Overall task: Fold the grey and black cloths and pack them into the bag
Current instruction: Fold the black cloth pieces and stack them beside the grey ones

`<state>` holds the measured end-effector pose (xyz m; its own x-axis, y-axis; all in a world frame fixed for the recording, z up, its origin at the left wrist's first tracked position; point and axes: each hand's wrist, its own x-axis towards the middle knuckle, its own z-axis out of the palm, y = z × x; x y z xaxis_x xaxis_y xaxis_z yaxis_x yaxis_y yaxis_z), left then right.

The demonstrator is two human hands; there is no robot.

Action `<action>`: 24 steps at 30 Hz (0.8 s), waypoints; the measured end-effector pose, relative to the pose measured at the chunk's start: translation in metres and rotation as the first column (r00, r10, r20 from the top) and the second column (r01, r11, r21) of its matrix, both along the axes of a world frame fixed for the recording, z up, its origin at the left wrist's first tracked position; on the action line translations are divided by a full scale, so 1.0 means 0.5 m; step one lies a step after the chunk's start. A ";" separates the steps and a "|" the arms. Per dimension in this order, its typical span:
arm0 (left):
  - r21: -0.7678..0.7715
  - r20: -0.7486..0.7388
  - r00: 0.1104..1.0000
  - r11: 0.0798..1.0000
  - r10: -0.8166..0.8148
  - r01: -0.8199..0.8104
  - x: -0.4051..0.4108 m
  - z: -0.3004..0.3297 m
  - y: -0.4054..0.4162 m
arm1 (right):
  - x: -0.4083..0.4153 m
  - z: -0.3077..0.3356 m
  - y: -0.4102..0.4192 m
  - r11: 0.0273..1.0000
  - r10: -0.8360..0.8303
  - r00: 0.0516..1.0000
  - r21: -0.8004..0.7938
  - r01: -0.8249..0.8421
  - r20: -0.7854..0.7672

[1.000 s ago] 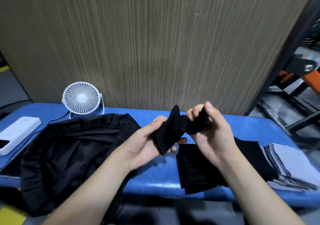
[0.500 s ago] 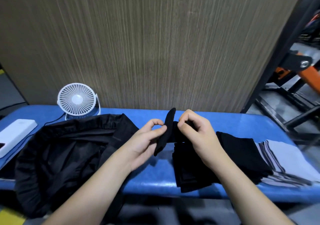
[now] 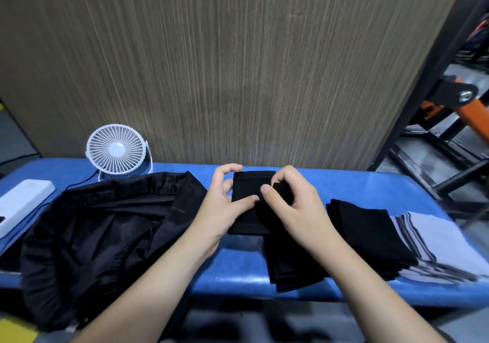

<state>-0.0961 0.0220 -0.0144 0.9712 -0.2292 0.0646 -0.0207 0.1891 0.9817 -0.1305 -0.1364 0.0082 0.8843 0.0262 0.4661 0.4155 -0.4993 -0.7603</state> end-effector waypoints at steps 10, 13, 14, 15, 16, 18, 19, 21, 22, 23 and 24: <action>0.207 0.166 0.986 0.978 -0.002 -0.033 -0.010 -0.009 -0.018 | 0.013 -0.022 0.017 0.986 -0.072 0.997 -0.153 0.065 -0.041; 0.265 0.170 0.985 0.963 -0.009 -0.037 -0.010 -0.011 -0.021 | 0.012 -0.027 0.026 0.981 -0.093 0.995 -0.175 0.088 -0.020; 0.275 0.173 0.985 0.961 -0.014 -0.035 -0.012 -0.011 -0.022 | 0.012 -0.029 0.028 0.978 -0.108 0.994 -0.183 0.104 -0.015; 0.280 0.176 0.984 0.960 -0.021 -0.030 -0.013 -0.010 -0.022 | 0.010 -0.030 0.029 0.976 -0.128 0.992 -0.179 0.124 -0.008; 0.277 0.174 0.984 0.961 -0.028 -0.022 -0.015 -0.010 -0.023 | 0.008 -0.030 0.029 0.975 -0.156 0.988 -0.159 0.154 -0.001; 0.266 0.165 0.985 0.964 -0.045 0.000 -0.017 -0.007 -0.025 | 0.004 -0.026 0.028 0.972 -0.218 0.976 -0.093 0.217 0.001; 0.261 0.159 0.986 0.965 -0.059 0.016 -0.019 -0.004 -0.026 | 0.003 -0.024 0.027 0.969 -0.240 0.971 -0.055 0.240 0.002; 0.242 0.137 0.985 0.968 -0.103 0.067 -0.024 0.004 -0.028 | 0.003 -0.021 0.026 0.963 -0.268 0.963 0.004 0.268 0.009; 0.236 0.131 0.983 0.967 -0.126 0.092 -0.027 0.006 -0.029 | 0.004 -0.021 0.026 0.961 -0.277 0.961 0.024 0.277 0.008; 0.225 0.124 0.981 0.967 -0.147 0.117 -0.028 0.006 -0.029 | 0.005 -0.021 0.024 0.960 -0.277 0.961 0.045 0.276 0.001; 0.204 0.110 0.981 0.969 -0.161 0.137 -0.028 0.004 -0.028 | 0.007 -0.022 0.022 0.961 -0.266 0.964 0.070 0.266 -0.013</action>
